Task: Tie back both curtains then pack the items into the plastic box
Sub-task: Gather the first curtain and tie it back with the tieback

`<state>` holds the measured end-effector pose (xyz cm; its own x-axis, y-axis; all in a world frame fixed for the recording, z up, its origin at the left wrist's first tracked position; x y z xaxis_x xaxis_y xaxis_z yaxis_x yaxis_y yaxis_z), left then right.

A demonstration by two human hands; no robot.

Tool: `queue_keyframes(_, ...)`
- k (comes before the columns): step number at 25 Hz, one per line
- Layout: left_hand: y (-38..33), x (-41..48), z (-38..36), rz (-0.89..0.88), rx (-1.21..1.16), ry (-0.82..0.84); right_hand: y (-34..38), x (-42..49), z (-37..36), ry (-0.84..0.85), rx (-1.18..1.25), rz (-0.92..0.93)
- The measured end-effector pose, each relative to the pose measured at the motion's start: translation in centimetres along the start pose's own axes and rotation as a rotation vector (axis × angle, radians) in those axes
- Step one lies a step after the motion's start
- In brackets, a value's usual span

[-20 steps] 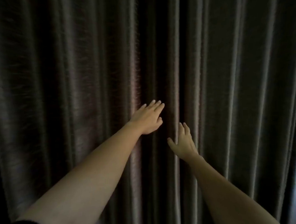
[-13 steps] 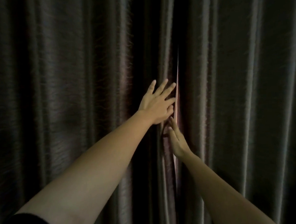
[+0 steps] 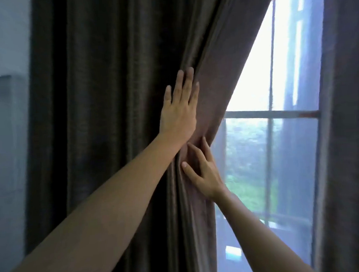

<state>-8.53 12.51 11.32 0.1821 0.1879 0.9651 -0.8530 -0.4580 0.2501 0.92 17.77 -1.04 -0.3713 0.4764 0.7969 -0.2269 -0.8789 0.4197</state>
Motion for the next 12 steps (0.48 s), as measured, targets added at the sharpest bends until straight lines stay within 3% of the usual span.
queue_keyframes(4,7.9,-0.1,-4.3,0.081,0.045,0.084,2.3,5.1,-7.3,0.114,0.087,0.053)
queue_keyframes(12,23.3,-2.1,-12.3,0.133,0.125,0.171,6.9,13.2,-22.7,0.172,0.157,0.136)
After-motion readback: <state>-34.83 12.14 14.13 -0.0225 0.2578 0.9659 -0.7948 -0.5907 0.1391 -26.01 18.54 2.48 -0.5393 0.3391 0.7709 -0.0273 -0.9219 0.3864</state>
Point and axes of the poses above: each hand's wrist, its own x-axis towards the middle knuckle, its own z-axis out of the back of the hand, y = z × x, the point moved 1 cm from there along x, towards the middle knuckle, and after that the axes turned 7 degrees about x, right-handed, at the moved point
